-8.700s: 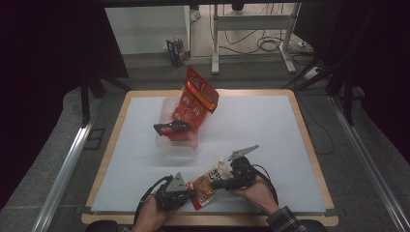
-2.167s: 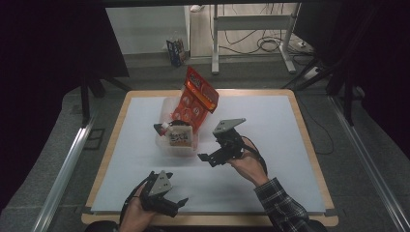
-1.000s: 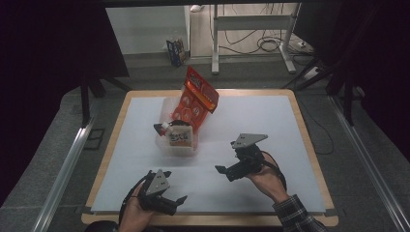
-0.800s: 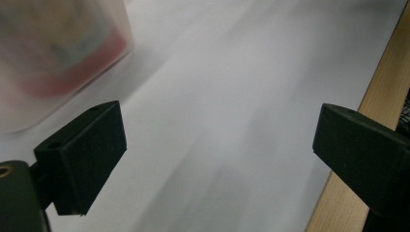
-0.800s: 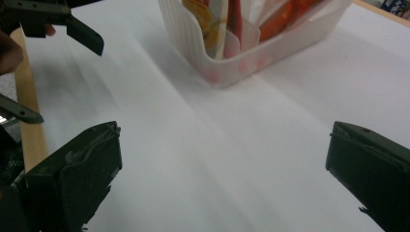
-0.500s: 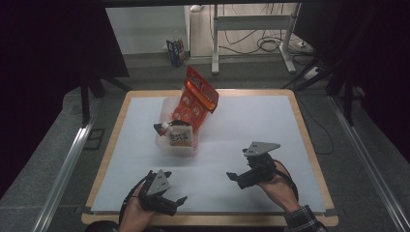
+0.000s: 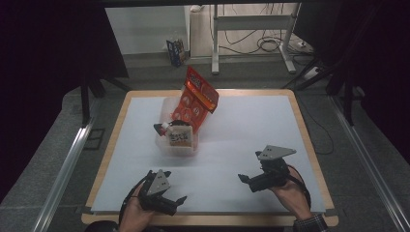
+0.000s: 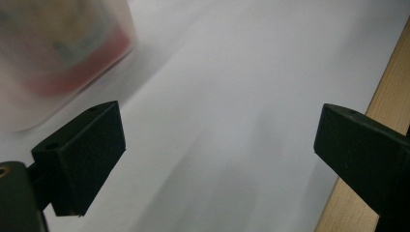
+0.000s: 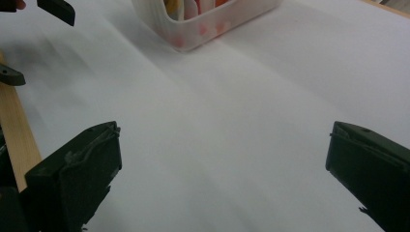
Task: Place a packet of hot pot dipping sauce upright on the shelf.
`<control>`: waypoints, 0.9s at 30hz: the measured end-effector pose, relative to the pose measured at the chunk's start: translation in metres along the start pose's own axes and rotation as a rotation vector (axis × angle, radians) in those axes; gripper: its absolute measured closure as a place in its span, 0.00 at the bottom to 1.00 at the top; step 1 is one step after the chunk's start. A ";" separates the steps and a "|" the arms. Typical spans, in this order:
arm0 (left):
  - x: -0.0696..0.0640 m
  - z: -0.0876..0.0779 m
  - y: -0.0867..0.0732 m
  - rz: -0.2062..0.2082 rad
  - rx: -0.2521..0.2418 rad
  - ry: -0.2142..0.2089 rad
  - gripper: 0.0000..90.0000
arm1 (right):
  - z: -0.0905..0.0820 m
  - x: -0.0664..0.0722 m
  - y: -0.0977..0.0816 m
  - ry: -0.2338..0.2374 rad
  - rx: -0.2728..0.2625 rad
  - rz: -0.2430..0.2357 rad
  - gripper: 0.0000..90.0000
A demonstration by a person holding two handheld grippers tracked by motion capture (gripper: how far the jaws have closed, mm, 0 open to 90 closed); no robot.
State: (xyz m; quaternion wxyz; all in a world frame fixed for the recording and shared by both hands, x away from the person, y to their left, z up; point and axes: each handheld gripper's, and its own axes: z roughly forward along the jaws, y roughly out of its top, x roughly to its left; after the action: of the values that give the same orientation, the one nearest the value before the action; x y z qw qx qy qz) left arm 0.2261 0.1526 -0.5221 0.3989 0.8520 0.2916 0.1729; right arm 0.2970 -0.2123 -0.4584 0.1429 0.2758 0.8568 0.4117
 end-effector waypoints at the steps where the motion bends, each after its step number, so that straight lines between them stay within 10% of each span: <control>1: 0.000 0.000 0.000 0.000 0.000 0.001 0.05 | -0.002 0.000 -0.001 -0.004 -0.002 0.004 0.00; 27: 0.005 -0.005 -0.001 -0.021 0.002 0.004 0.05 | -0.025 -0.008 -0.043 -0.123 0.030 0.029 0.00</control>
State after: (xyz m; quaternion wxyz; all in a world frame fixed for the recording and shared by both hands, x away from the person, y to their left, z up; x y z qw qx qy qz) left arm 0.2276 0.1592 -0.5195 0.3994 0.8489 0.3014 0.1703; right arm 0.2766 -0.2545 -0.4764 0.1848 0.3151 0.8484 0.3830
